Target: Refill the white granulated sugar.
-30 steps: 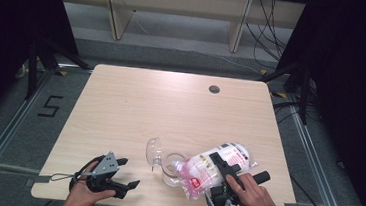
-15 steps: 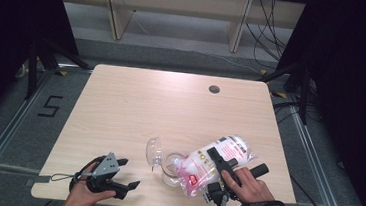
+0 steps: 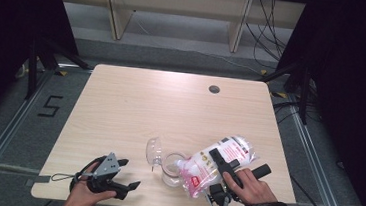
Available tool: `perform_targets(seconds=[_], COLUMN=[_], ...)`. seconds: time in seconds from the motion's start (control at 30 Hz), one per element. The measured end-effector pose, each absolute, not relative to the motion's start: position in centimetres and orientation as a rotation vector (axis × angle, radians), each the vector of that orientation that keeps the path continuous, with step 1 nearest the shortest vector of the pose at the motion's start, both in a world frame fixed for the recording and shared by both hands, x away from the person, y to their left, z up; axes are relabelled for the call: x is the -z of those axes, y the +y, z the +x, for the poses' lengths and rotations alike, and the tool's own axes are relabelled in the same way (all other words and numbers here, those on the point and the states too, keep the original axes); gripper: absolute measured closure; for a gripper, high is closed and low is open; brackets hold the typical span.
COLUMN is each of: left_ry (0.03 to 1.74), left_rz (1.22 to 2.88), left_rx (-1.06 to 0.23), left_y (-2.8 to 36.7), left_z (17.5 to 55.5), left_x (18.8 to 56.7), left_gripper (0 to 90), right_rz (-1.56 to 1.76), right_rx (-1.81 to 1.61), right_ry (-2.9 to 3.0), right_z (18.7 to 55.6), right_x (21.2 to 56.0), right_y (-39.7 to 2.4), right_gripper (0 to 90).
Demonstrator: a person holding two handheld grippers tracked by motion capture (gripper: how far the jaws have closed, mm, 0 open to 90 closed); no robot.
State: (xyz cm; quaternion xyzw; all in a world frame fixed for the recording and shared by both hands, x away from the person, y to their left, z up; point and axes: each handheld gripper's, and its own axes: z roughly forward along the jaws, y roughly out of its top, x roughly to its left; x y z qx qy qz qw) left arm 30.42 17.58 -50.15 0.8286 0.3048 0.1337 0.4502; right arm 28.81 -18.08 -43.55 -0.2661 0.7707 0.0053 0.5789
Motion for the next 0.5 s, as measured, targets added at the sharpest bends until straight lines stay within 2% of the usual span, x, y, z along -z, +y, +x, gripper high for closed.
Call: perform_targets(seconds=[0.43, 0.5], left_ry=[0.720, 0.748], left_rz=[2.075, 2.054], left_rx=[-0.351, -0.318], left_y=[17.74, 17.58], left_z=[30.55, 30.45], left_x=[50.06, 50.17], left_gripper=[15.6, 15.6], right_rz=[-0.643, -0.656], right_rx=[0.015, 0.017], right_ry=[1.808, 1.805], right_z=[28.81, 28.85], right_x=[43.45, 43.42], right_y=[-18.02, -18.01], right_gripper=[52.0, 52.0])
